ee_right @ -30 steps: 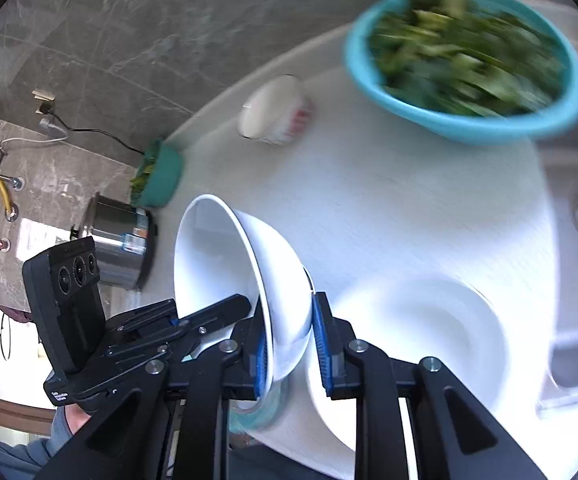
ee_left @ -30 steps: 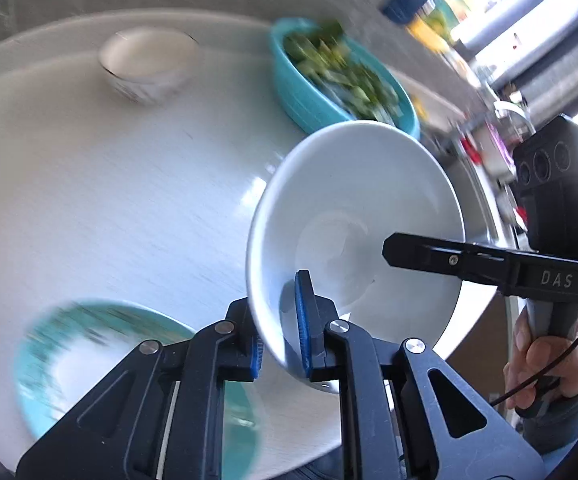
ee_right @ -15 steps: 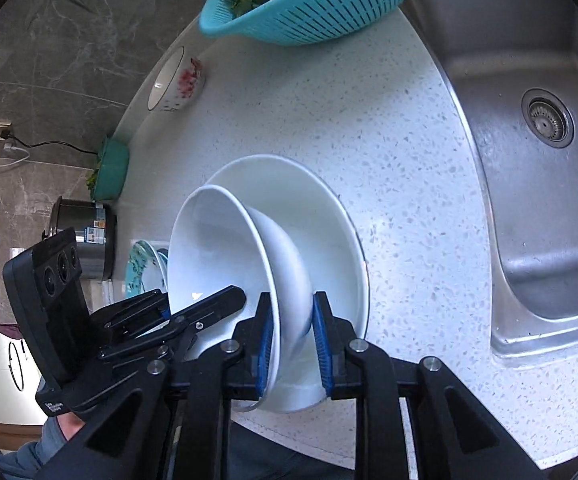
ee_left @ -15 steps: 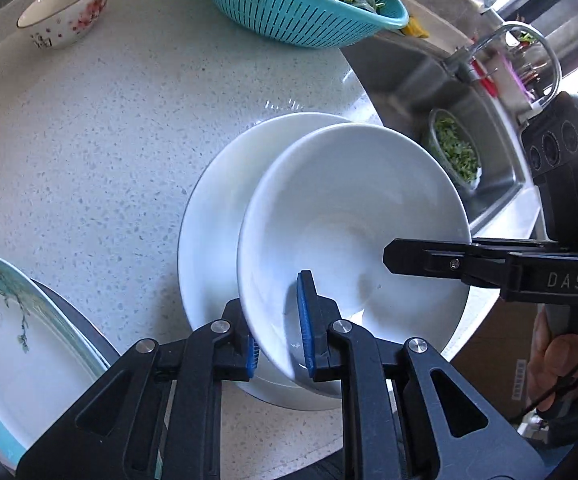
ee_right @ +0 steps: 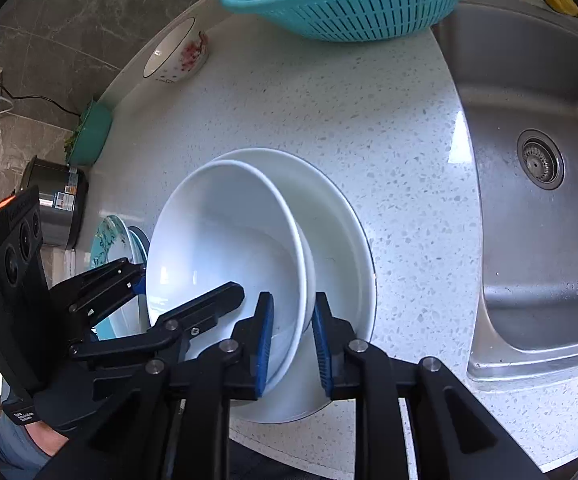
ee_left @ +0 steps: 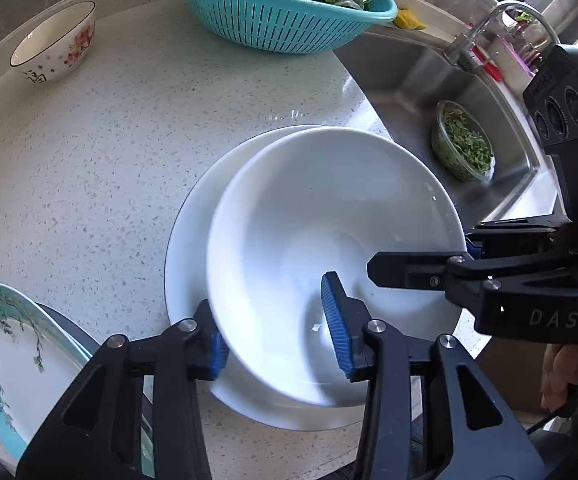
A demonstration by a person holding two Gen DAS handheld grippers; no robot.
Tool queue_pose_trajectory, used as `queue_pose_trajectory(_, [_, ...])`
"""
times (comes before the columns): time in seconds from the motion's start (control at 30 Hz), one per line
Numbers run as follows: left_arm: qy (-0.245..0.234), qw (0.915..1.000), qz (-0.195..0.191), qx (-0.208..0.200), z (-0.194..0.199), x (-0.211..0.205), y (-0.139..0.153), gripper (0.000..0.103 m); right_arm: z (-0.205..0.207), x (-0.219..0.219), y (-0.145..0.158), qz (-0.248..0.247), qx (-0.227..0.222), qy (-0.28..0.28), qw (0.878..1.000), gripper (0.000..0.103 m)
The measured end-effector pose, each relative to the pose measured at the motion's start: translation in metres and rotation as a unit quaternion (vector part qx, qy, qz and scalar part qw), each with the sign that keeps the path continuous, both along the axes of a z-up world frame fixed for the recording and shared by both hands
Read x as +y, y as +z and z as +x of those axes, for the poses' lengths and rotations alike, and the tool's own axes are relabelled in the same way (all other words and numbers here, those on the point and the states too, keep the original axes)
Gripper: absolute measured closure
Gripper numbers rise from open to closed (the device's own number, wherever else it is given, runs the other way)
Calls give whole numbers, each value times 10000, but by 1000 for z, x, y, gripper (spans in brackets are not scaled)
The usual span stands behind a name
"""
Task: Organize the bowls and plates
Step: 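Lower the white shallow bowl into the white plate, then open both grippers and lift them off the white bowl rim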
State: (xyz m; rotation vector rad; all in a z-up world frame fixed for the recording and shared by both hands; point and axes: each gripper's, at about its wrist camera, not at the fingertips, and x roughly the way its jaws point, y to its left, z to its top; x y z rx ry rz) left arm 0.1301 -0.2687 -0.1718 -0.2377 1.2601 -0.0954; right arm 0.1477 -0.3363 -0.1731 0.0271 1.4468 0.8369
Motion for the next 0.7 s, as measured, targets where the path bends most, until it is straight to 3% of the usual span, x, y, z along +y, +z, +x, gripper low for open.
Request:
queue_pose_trajectory(0.27, [-74, 9999, 102, -66, 1, 0, 0, 63, -8, 10, 1, -410, -171, 310, 9985, 77])
queue_pose_trajectory(0.7, [-93, 9999, 11, -108, 3, 5, -1, 62, -10, 10, 14, -534, 143, 432, 9975, 58])
